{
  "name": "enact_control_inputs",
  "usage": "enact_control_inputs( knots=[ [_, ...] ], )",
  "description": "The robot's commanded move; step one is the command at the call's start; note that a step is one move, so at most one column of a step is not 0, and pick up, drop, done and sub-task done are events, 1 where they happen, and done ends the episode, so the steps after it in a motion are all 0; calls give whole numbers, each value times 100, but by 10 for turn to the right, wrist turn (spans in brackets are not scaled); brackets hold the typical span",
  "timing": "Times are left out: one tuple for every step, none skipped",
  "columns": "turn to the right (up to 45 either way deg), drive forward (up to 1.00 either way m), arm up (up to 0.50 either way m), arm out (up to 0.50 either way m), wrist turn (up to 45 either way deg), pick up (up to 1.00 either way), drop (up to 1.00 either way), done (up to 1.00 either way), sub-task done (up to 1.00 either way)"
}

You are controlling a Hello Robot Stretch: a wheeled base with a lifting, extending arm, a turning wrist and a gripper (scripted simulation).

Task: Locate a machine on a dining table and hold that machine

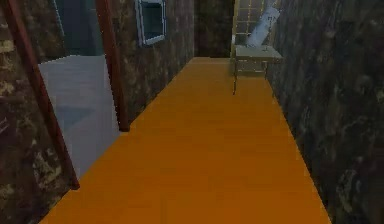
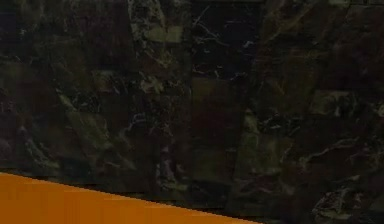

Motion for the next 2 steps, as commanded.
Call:
enact_control_inputs(
  knots=[
    [30, 0, 0, 0, 0, 0, 0, 0, 0],
    [0, 100, 0, 0, 0, 0, 0, 0, 0]
  ],
)
